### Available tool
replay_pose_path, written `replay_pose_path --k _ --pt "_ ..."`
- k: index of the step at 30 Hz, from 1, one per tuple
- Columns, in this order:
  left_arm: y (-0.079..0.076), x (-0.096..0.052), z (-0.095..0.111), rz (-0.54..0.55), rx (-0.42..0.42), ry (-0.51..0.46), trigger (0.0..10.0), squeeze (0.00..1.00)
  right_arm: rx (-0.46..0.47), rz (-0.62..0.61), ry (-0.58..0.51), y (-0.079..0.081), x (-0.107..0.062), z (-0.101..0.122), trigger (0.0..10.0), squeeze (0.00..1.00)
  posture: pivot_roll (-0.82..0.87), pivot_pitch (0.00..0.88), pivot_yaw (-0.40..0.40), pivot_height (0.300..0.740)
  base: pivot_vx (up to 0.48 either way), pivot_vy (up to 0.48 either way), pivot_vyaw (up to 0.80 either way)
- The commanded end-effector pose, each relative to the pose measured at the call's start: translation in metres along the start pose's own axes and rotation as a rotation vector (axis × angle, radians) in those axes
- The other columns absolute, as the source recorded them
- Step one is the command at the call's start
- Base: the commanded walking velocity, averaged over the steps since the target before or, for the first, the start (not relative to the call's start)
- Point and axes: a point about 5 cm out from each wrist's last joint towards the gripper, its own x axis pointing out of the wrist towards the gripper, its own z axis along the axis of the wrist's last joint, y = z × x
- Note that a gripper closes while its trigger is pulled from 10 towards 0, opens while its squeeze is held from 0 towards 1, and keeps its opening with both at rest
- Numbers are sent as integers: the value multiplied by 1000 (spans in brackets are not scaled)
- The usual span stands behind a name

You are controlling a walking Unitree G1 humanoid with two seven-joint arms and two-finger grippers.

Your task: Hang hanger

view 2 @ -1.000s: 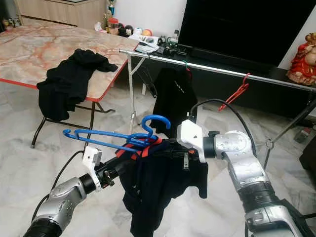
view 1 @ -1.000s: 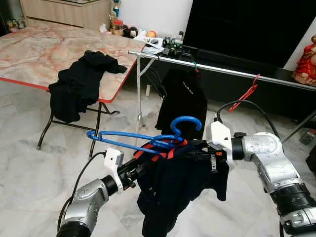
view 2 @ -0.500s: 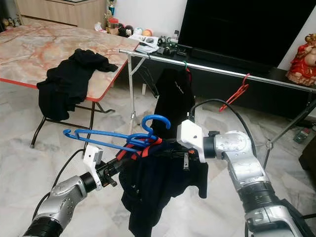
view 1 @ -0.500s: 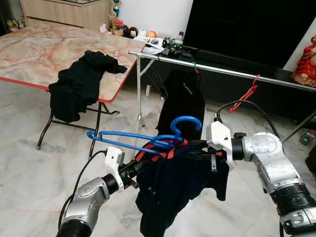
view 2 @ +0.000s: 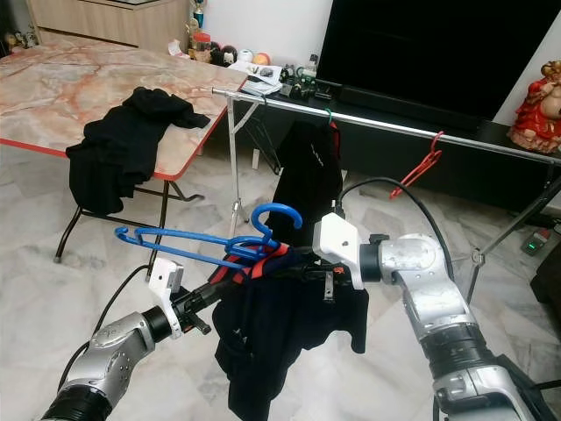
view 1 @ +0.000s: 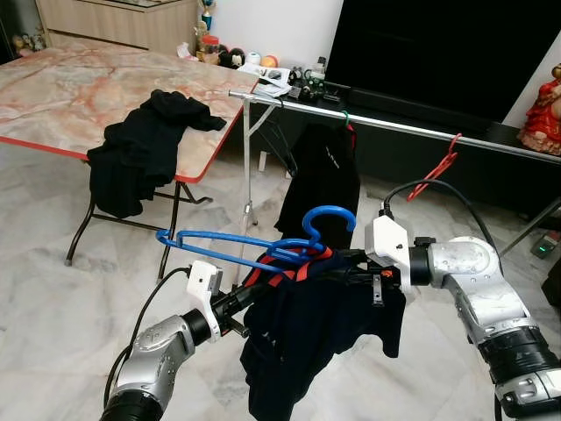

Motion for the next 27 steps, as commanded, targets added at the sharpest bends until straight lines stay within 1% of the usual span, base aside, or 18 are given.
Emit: replay_pose_path --k 1,2,3,4,5,6,8,13,15,16,17,18,19,22,25,27 --pt "-3 2 -2 0 12 6 0 0 -6 -23 8 -2 -4 -1 0 0 59 5 -148 740 0 0 0" --pt "-2 2 -2 8 13 10 0 0 1 -27 18 -2 -5 -4 0 0 59 5 -148 740 0 0 0" --pt "0 0 -6 26 19 29 0 0 6 -37 65 -3 -9 -12 0 0 60 7 -147 740 0 0 0" --pt "0 0 -6 26 19 29 0 0 6 -37 65 -3 -9 -12 0 0 60 7 -147 740 0 0 0" --pt "2 -3 -9 47 26 46 0 0 18 -50 112 -3 -15 -21 0 0 60 6 -148 740 0 0 0" --pt "3 -5 -11 63 26 52 0 0 29 -61 132 -3 -18 -26 0 0 60 7 -147 740 0 0 0" --pt "5 -7 -13 78 31 66 0 0 51 -80 137 -4 -22 -30 0 0 60 8 -147 740 0 0 0" --pt "5 -9 -17 87 33 81 0 0 73 -106 162 -5 -32 -38 0 0 61 10 -144 740 0 0 0" --pt "5 -11 -20 86 38 98 0 0 105 -129 171 -7 -44 -43 0 0 59 10 -143 740 0 0 0" --pt "5 -12 -22 89 40 104 0 0 144 -124 189 -5 -56 -49 0 0 58 10 -142 740 0 0 0" --pt "5 -12 -22 89 40 104 0 0 144 -124 189 -5 -56 -49 0 0 58 10 -142 740 0 0 0" --pt "5 -13 -21 95 42 106 0 0 170 -63 213 2 -65 -55 0 0 56 10 -140 740 0 0 0" --pt "6 -14 -22 100 44 109 0 0 189 -45 230 5 -71 -58 0 0 56 10 -140 740 0 0 0" --pt "7 -15 -24 103 51 122 0 0 214 -56 248 6 -77 -63 0 0 52 12 -137 740 0 0 0" --pt "7 -16 -27 105 50 134 0 0 204 -67 349 8 -84 -72 0 0 53 13 -135 740 0 0 0" --pt "7 -16 -28 105 49 137 0 0 208 -78 351 8 -86 -73 0 0 54 14 -133 740 0 0 0"
